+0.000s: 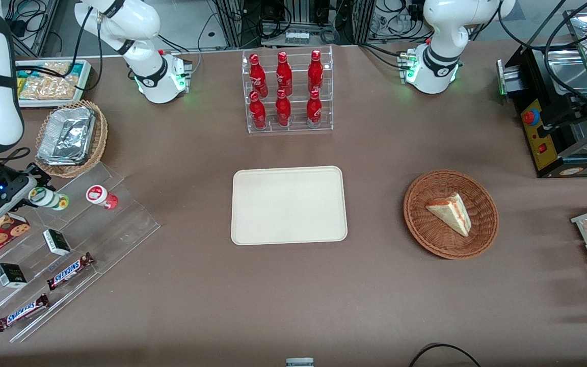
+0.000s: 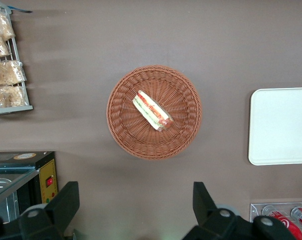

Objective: Place green gum on tray
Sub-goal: 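Lift the gum canister with the right gripper and carry it over the cream tray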

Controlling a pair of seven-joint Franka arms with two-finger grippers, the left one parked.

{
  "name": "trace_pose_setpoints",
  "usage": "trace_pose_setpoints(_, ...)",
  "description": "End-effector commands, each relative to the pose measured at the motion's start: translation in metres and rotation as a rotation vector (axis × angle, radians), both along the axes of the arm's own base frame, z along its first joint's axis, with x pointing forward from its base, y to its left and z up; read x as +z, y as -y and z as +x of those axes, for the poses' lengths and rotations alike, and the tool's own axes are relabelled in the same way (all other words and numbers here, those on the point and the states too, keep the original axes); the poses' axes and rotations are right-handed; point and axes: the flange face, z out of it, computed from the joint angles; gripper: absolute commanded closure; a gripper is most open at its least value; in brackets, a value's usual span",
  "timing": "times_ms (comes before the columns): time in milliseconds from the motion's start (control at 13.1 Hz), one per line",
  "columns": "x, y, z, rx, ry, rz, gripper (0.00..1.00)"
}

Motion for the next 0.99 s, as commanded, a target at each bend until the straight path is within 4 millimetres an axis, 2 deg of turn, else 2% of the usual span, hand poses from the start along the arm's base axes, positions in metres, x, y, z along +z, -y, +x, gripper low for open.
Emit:
trace_pose_setpoints(0, 0.027, -0.043, 0.012, -0.07, -0.055, -0.032, 0.97)
trace_pose_setpoints(459, 0.029, -0.183, 0.02, -0.269, -0.105, -0.075, 0.97)
trace_pose_setpoints(688, 0.021, -0.27, 0.017, -0.396, -0.091, -0.111, 0.97)
trace_pose_setpoints(764, 0.016, -0.3, 0.023, -0.448, -0.081, -0.119, 0.97)
trace_pose_setpoints(917, 0.003, -0.348, 0.032, -0.537, -0.087, -0.118, 0.97)
